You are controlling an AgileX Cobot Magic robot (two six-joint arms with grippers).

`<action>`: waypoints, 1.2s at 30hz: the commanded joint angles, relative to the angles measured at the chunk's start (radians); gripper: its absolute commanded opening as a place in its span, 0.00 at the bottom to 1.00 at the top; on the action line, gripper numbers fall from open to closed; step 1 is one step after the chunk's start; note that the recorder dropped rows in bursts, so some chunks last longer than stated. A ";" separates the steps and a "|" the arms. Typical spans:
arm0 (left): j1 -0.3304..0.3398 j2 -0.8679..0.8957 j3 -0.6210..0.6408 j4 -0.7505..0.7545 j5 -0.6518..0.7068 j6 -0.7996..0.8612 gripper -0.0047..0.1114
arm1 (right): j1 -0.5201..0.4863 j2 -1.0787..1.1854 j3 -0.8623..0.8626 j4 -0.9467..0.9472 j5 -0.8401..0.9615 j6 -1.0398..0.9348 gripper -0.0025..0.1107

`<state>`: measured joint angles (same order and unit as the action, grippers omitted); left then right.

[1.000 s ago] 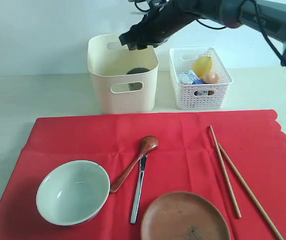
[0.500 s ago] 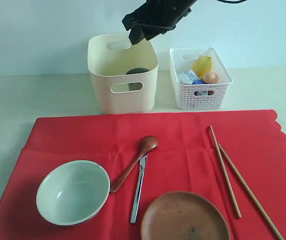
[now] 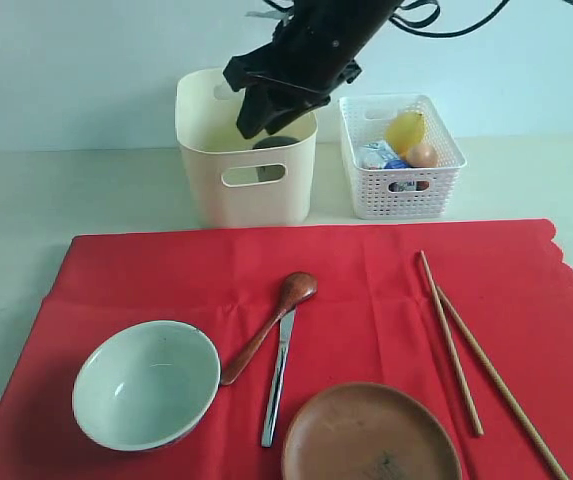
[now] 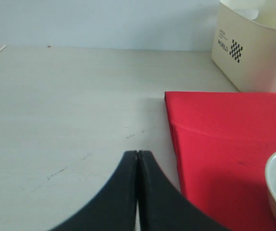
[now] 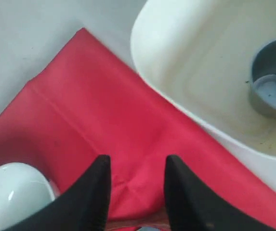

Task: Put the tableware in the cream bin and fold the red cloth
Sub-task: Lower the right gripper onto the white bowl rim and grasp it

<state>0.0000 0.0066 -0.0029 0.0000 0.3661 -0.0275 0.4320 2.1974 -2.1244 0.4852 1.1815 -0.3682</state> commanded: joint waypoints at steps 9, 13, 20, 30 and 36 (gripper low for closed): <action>-0.001 -0.007 0.003 0.000 -0.013 0.004 0.04 | 0.166 -0.008 0.016 -0.023 0.031 -0.035 0.34; -0.001 -0.007 0.003 0.000 -0.013 0.004 0.04 | 0.218 0.001 0.016 -0.082 0.040 -0.031 0.34; -0.001 -0.007 0.003 0.000 -0.013 0.004 0.04 | 0.287 0.048 0.025 -0.116 0.040 -0.031 0.34; -0.001 -0.007 0.003 0.000 -0.013 0.004 0.04 | 0.333 0.174 0.025 -0.240 0.040 0.000 0.34; -0.001 -0.007 0.003 0.000 -0.013 0.004 0.04 | 0.346 0.223 0.025 -0.254 0.040 0.015 0.34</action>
<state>0.0000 0.0066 -0.0029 0.0000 0.3661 -0.0275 0.7692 2.4078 -2.1021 0.2360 1.2237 -0.3570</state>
